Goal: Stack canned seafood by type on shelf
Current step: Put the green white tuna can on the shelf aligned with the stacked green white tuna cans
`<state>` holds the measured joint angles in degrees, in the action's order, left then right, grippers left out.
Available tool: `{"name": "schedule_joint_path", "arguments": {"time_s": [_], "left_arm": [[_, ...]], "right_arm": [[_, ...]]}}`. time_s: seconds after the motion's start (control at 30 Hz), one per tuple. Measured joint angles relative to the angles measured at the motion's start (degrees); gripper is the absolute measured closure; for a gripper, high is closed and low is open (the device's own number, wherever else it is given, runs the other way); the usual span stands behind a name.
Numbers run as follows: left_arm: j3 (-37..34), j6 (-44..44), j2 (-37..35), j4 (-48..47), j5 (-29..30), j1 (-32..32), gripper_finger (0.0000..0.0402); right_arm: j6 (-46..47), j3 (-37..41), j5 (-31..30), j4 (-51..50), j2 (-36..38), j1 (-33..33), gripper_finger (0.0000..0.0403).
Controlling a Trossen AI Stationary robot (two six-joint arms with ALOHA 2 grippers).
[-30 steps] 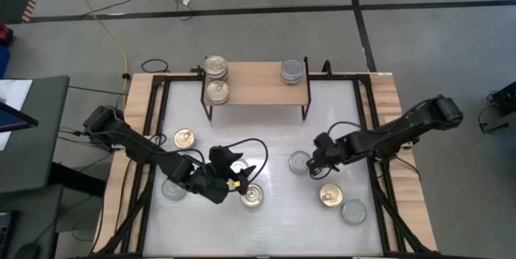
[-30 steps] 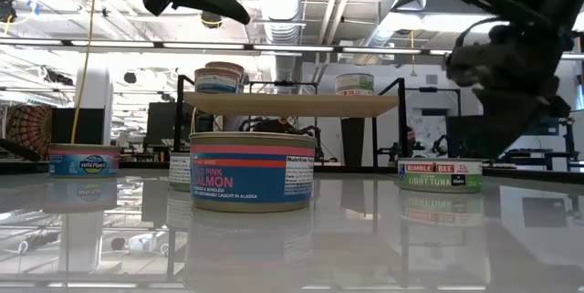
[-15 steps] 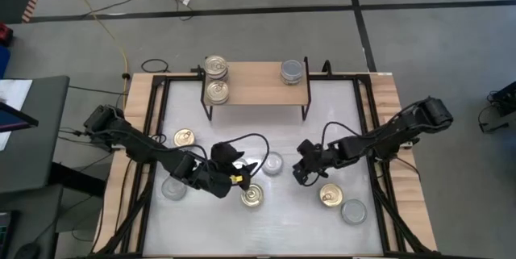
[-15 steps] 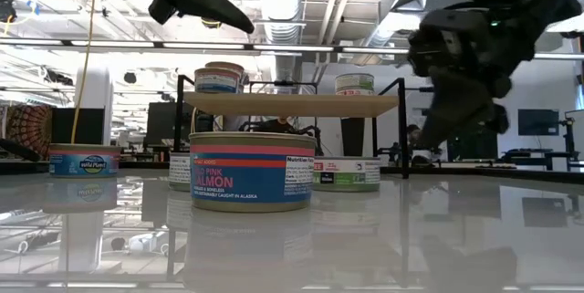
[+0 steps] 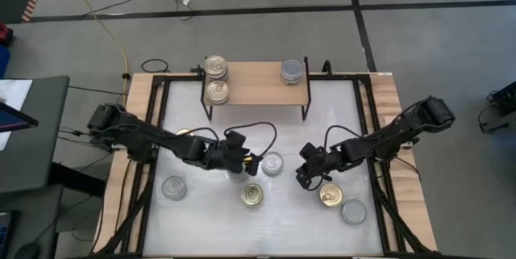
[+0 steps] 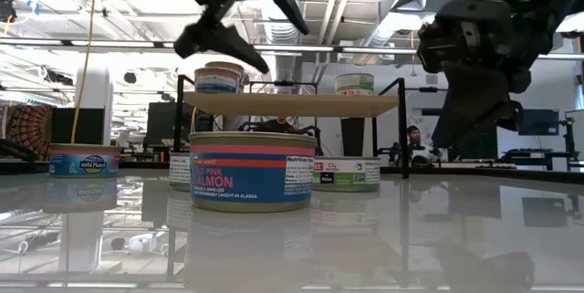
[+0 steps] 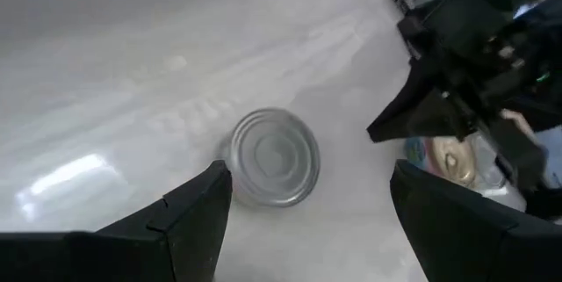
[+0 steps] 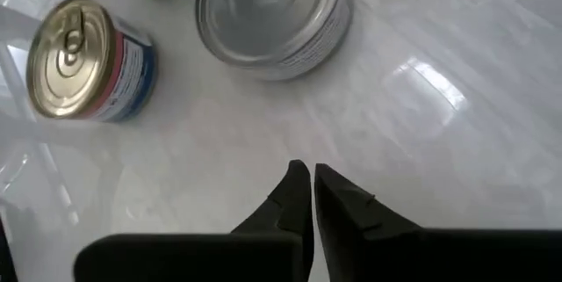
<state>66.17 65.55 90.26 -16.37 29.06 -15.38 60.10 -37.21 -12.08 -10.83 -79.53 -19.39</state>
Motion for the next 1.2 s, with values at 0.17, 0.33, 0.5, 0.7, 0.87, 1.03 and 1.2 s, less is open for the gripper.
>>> {"name": "schedule_joint_path", "arguments": {"time_s": [0.17, 0.33, 0.5, 0.7, 0.87, 1.03, 1.2], "left_arm": [[0.1, -2.1, 5.8, 5.1, -7.5, 2.3, 0.0105], [0.1, -0.1, 8.4, 7.1, -8.2, 2.9, 0.0105], [0.1, -1.0, 9.4, 6.4, -7.5, 3.0, 0.0105], [0.1, 1.7, 10.6, 6.5, -4.7, 2.9, 0.0105], [0.1, 3.3, 13.2, 7.8, -5.5, 2.7, 0.0105], [0.1, 4.8, 15.8, 10.1, -7.8, 2.7, 0.0105], [0.1, 4.5, 15.9, 9.9, -7.7, 2.7, 0.0105]], "right_arm": [[2.3, 0.0, 0.0, 0.2, -0.4, -0.1, 0.0356], [6.1, -0.1, 0.0, -1.7, 0.4, 0.1, 0.0355], [4.6, 0.0, 0.0, -3.2, 0.4, 0.2, 0.0354], [6.9, 0.0, -1.0, -2.4, 0.4, 0.4, 0.0354], [7.9, 0.0, -4.6, -1.9, 0.5, 0.4, 0.0350], [7.6, 0.0, -6.0, -0.4, 0.5, 0.4, 0.0320], [7.4, 0.0, -7.5, 1.4, 0.4, 0.7, 0.0260]]}}
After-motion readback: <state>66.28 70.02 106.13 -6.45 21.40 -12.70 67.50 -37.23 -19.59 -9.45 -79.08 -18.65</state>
